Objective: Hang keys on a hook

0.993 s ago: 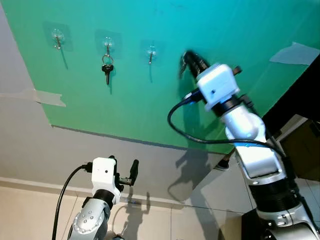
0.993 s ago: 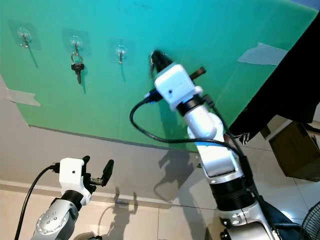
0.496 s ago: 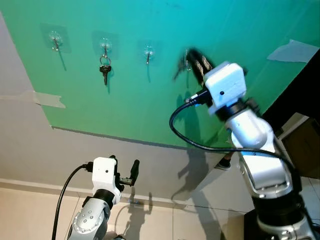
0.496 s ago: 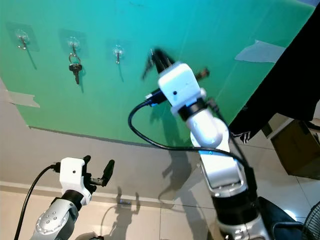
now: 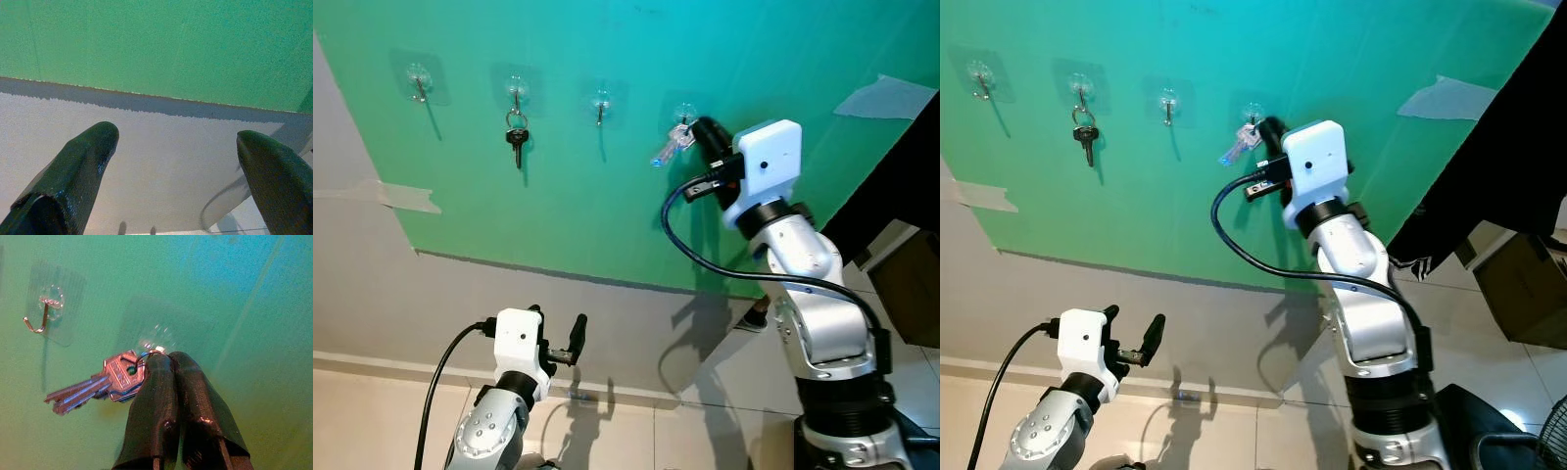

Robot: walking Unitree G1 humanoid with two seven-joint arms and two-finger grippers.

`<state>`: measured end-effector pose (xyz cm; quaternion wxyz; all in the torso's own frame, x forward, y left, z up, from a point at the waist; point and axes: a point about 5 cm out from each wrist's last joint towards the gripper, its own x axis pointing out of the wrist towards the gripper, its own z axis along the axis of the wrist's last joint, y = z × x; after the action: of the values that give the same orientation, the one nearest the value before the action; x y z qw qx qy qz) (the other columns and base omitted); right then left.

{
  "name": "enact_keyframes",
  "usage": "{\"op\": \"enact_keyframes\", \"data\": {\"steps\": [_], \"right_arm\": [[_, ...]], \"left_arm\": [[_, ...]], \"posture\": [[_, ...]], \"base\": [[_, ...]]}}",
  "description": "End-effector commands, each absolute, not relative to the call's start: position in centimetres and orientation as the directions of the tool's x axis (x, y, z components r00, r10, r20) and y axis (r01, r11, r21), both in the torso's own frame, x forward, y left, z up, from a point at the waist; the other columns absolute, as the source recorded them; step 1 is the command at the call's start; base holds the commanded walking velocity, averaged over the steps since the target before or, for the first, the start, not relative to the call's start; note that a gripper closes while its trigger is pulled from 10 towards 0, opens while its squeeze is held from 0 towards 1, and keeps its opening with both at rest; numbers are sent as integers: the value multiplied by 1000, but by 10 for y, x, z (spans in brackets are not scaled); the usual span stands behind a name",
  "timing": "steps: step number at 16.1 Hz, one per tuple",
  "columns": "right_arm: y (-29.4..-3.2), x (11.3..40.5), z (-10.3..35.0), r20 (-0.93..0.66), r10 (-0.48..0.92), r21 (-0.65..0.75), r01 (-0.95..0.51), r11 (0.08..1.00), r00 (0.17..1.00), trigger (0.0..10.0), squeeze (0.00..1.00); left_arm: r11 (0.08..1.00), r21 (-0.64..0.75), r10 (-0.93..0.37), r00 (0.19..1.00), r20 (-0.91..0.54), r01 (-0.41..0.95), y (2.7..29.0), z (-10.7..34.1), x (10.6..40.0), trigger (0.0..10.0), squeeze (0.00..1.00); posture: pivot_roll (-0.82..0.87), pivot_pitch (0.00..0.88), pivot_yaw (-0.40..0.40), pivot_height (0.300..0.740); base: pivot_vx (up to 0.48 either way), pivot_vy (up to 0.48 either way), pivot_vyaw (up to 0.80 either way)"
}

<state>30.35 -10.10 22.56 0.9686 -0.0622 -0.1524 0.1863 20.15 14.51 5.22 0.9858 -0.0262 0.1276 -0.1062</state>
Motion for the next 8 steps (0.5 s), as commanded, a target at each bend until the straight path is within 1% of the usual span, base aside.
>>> {"op": "enact_keyframes", "data": {"steps": [1, 3, 8], "right_arm": [[-109, 308, 226, 255, 349, -137, -324, 936, 902, 10000, 0], [-107, 308, 222, 227, 350, -78, -341, 937, 909, 10000, 0], [-101, 302, 222, 220, 384, -65, -380, 923, 897, 10000, 0]], "left_arm": [[972, -90, -234, 941, -246, 218, 140, 53, 200, 10000, 0], [972, -89, -231, 942, -245, 216, 140, 55, 199, 10000, 0], [973, -88, -229, 943, -241, 214, 141, 59, 198, 10000, 0]], "posture": [[67, 0, -129, 722], [70, 0, -130, 722], [67, 0, -130, 722]], "base": [[0, 0, 0], [0, 0, 0], [0, 0, 0]]}}
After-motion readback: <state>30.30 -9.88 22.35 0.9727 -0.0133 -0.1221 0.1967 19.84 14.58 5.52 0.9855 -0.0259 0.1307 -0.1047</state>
